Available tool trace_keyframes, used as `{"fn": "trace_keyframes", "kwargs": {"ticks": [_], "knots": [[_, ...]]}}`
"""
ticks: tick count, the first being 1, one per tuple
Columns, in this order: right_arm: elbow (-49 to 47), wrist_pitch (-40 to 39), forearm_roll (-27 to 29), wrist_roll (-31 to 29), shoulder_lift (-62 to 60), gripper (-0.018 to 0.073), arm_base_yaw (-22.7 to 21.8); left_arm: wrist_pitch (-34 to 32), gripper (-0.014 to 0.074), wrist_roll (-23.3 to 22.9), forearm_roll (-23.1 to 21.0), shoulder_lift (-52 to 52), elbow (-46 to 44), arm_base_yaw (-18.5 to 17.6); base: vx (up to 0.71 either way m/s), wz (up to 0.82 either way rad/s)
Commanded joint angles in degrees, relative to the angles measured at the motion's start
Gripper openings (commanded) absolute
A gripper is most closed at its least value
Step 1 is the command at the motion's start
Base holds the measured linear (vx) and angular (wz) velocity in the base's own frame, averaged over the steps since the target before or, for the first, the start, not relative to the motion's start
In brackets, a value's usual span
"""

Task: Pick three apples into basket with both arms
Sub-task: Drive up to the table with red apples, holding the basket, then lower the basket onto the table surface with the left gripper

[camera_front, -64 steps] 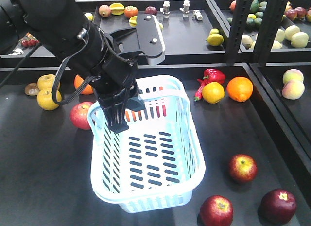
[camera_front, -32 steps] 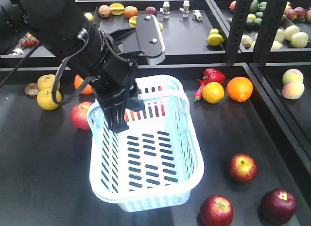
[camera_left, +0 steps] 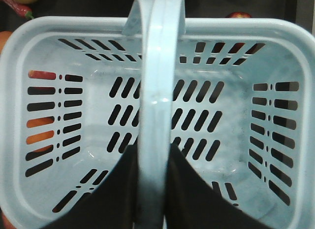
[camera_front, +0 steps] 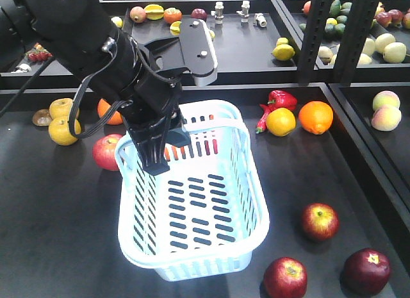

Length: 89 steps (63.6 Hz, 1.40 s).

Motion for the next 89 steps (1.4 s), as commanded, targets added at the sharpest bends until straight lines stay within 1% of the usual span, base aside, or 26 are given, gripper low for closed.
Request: {"fn": "trace_keyframes", "kwargs": {"ticks": [1,21,38,44,50,53,62,79,89], "knots": [[0.26,-4.21,-0.43,0.13,-0.68,-0.0009,-0.08,-1.67,-0.0006,-0.65,-1.33,-2.83,-1.79,-0.12,0.0,0.0],[0.26,-4.21,-0.43,0.13,-0.68,-0.0009,-0.08,-1.73,-0.0006,-0.65,-1.33,-2.83,-1.79,-0.12,0.0,0.0],[0.26,-4.21,-0.43,0.13,-0.68,-0.0009,-0.08,-1.36,-0.0006,-0.83,-1.26,-0.83,-1.79,-0.12,0.0,0.0],[0.26,-4.21,-0.43,0.13,-0.68,-0.0009,-0.08,-1.36,-0.0006,-0.83,-0.11,0.52,-1.79,-0.12,0.0,0.0],[0.26,-4.21,-0.43,0.13,-0.68,-0.0009,-0.08,-1.36,-0.0006,-1.68,3.37,2.24,-1.79,-0.12,0.0,0.0],[0.26,-4.21,-0.43,0.13,-0.68,-0.0009,-0.08,-1.36,-0.0006,-2.32,4.11,2.87,-1.69,-0.12,0.0,0.0],[0.26,-4.21,-0.43,0.13,-0.68,-0.0009,-0.08,-1.46,-0.0003,-2.17,4.24,4.1,-1.03,-0.12,0.0,0.0],[0.26,-4.21,-0.43,0.13,-0.68,-0.0009,-0.08,-2.18,0.0001,-1.74,4.89,5.73,4.26,-0.07,0.0,0.0],[0.26,-4.21,-0.43,0.13,-0.68,-0.0009,-0.08,-2.04,0.0004,-1.74,4.89,6.58,4.49,-0.07,0.0,0.0]]}}
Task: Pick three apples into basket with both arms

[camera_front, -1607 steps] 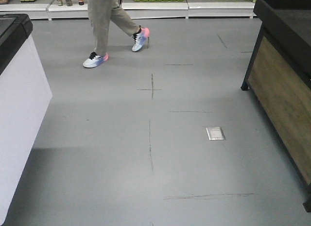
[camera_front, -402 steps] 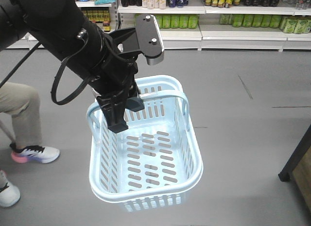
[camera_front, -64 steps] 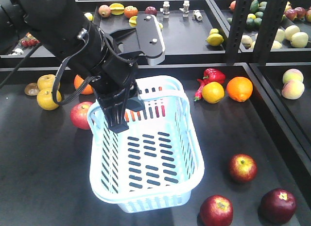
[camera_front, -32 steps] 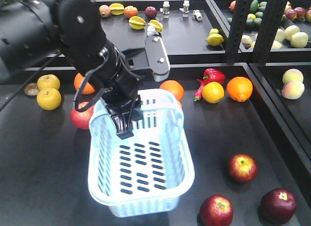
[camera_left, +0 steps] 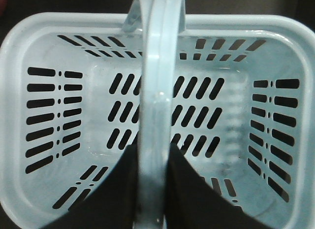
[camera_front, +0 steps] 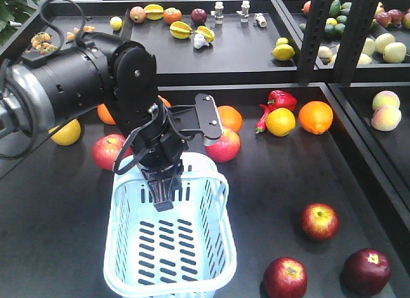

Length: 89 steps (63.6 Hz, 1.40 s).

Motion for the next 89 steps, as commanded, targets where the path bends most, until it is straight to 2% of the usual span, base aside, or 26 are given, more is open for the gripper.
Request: {"fn": "trace_keyframes", "kwargs": {"ticks": [1,13,19,33,40,50,62,76,83,89], "knots": [[0.26,-4.21,-0.43,0.13,-0.68,-0.0009,-0.08,-1.18,0.0005,-0.24,-0.53,-2.92,-1.51,-0.07,0.0,0.0],[0.26,-4.21,-0.43,0.13,-0.68,-0.0009,-0.08,-1.8,0.002,-0.24,-0.53,-1.96,-1.51,-0.07,0.0,0.0],[0.26,-4.21,-0.43,0.13,-0.68,-0.0009,-0.08,-1.01,0.0057,-0.24,-0.53,-1.53,-1.51,-0.07,0.0,0.0],[0.26,-4.21,-0.43,0.13,-0.68,-0.0009,-0.08,-0.35,0.0246,-0.54,-0.73,-1.34,-1.51,-0.12,0.0,0.0],[0.26,-4.21,-0.43,0.13,-0.68,-0.0009,-0.08,-0.35,0.036,-2.7,-0.78,-1.34,-1.51,-0.12,0.0,0.0],[0.26,-4.21,-0.43,0.13,-0.68,-0.0009,-0.08,-0.35,0.0435,-4.28,-0.78,-2.48,-1.59,-0.17,0.0,0.0],[0.26,-4.21,-0.43,0.13,-0.68,-0.0009,-0.08,-0.35,0.0436,-4.36,-0.78,-7.34,-1.59,-0.17,0.0,0.0],[0.26,-4.21,-0.43,0.13,-0.68,-0.0009,-0.08,-0.35,0.0407,-6.89,0.73,-13.72,-1.52,-0.11,0.0,0.0],[0.26,-4.21,-0.43,0.13,-0.68,-0.0009,-0.08,-0.35,0.0325,-6.89,2.69,-16.37,-0.07,-0.11,0.0,0.0],[0.26,-4.21,-0.43,0.13,-0.68,-0.0009,-0.08,-0.35,0.0184,-6.76,2.92,-18.75,3.56,-0.11,0.0,0.0]]}}
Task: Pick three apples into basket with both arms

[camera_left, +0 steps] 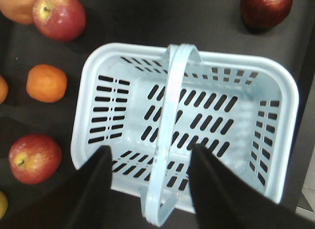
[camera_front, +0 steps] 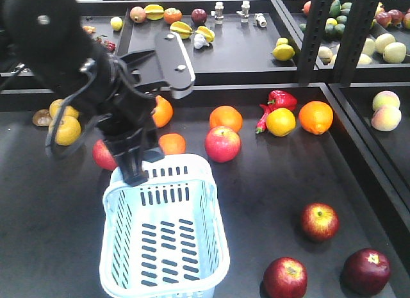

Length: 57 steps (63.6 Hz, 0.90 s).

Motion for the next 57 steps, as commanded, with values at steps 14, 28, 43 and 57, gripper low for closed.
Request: {"fn": "trace_keyframes", "kwargs": {"ticks": [14,28,43,57], "knots": [[0.26,-4.21,-0.43,0.13,-0.68,-0.0009,-0.08,0.08,-0.0009,-1.0,2.33,-7.98,8.32,-0.11,0.0,0.0],[0.26,-4.21,-0.43,0.13,-0.68,-0.0009,-0.08,0.07,-0.0008,-1.61,2.33,-8.93,8.25,-0.11,0.0,0.0],[0.26,-4.21,-0.43,0.13,-0.68,-0.0009,-0.08,-0.04,-0.0008,-1.67,2.33,-8.93,8.25,-0.11,0.0,0.0],[0.26,-4.19,-0.43,0.13,-0.68,-0.0009,-0.08,-0.04,-0.0008,-1.67,2.33,-8.93,8.25,-0.11,0.0,0.0]]}}
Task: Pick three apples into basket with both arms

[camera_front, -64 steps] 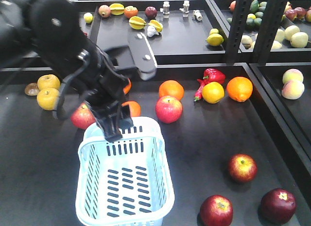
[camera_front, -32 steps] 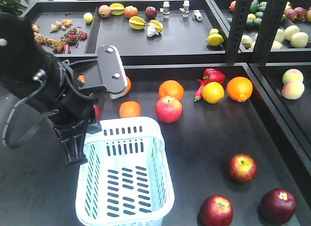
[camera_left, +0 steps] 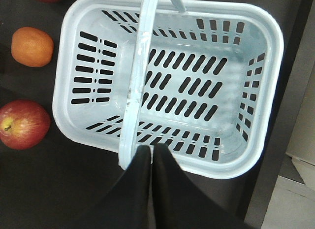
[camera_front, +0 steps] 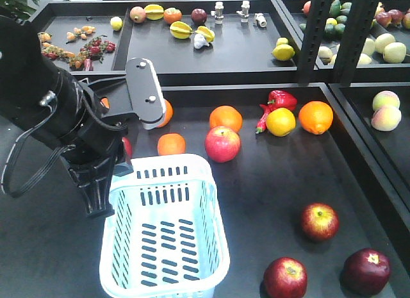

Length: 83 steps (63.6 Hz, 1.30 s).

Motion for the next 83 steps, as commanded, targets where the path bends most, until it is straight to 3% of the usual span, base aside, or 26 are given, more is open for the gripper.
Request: {"fn": "trace_keyframes", "kwargs": {"ticks": [1,18,26,29,36,48,65,72,83], "knots": [[0.26,-4.19,-0.43,0.13,-0.68,-0.0009,-0.08,-0.11,-0.0008,-0.74,0.0,-2.13,-1.46,-0.11,0.0,0.0],[0.18,-4.92,-0.43,0.13,-0.68,-0.0009,-0.08,-0.11,-0.0008,-0.74,0.0,-2.13,-1.46,-0.11,0.0,0.0],[0.02,-13.68,0.83,1.01,-0.68,-0.0009,-0.08,-0.1,-0.0007,-0.74,0.0,-2.07,-1.46,-0.11,0.0,0.0],[-0.88,-13.5,2.95,2.3,-0.39,-0.0009,-0.08,-0.1,-0.0008,-0.74,0.0,-1.95,-1.46,-0.11,0.0,0.0],[-6.25,-6.75,7.17,2.37,4.45,-0.0009,-0.08,-0.15,-0.0008,-0.74,0.0,-1.96,-1.46,-0.11,0.0,0.0],[-19.96,7.03,7.31,1.62,21.33,-0.0009,-0.08,-0.15,-0.0008,-0.74,0.0,-1.96,-1.46,-0.11,0.0,0.0],[-33.85,32.69,6.13,0.99,39.38,-0.0009,-0.08,-0.15,-0.0008,-0.74,0.0,-1.96,-1.46,-0.11,0.0,0.0],[-35.68,34.53,0.7,-0.16,41.55,-0.0009,-0.08,-0.15,-0.0008,-0.74,0.0,-1.96,-1.46,-0.11,0.0,0.0],[-35.93,39.28,0.38,2.85,41.56,-0.0009,-0.08,-0.15,-0.0008,-0.74,0.0,-1.96,-1.46,-0.11,0.0,0.0]]}}
